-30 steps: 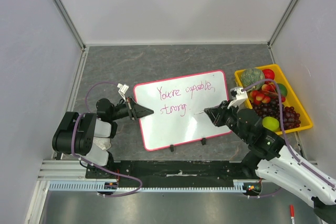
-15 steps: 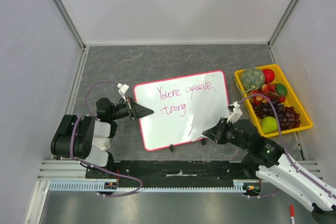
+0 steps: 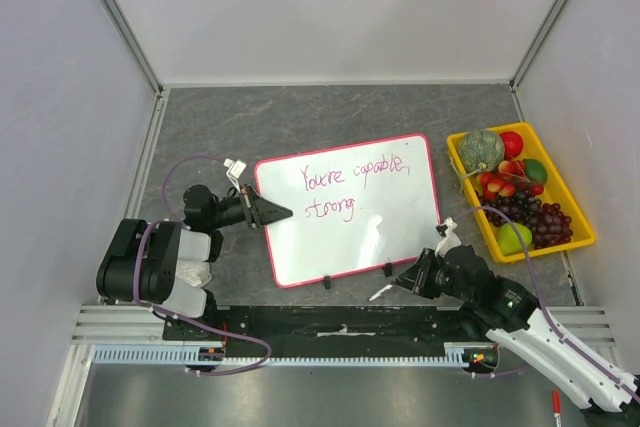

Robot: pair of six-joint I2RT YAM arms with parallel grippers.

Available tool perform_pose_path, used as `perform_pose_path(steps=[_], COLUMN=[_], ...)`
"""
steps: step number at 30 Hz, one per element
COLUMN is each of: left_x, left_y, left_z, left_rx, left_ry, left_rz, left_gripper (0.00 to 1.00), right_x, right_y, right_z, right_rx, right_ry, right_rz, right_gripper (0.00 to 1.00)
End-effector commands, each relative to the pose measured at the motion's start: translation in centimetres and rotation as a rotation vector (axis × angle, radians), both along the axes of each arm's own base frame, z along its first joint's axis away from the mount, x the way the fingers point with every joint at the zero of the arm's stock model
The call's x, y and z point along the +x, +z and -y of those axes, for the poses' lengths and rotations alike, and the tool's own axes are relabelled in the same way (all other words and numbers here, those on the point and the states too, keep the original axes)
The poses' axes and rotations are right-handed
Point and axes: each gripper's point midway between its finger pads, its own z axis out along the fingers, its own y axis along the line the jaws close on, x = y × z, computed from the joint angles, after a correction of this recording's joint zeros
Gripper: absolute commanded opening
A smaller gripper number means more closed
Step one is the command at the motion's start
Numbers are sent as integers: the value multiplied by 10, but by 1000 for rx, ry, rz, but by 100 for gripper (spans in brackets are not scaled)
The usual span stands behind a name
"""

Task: Write a sentence on the whiteboard
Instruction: Place the whiteboard marker at the center of the board.

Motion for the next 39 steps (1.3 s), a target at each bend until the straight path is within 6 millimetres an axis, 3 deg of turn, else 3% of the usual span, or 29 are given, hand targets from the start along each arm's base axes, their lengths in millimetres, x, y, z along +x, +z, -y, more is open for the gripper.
perform_pose_path(steps=[1,9,17,27,34,39], left_x=[2,3,6,12,14,13], left_y=[-6,-9,-11,-1,15,34], left_z=[-1,-2,-6,-20,-39,-46], left_rx=[38,57,91,160,216,205], left_ry=[-1,24,75,247,409,473], left_rz=[62,52,52,95,136,163], left_gripper=[12,22,38,66,82,88], right_x=[-4,5,23,50,68,76], right_y=[-3,-3,11,39,52,60], right_z=[4,18,27,24,15,11], right_rx=[-30,-154,-241,-296,-332,-349], right_ry=[-11,-23,-49,-41,-32,-29], right_rz=[-42,-1,102,246,303,335], right_gripper=[21,61,80,98,98,98])
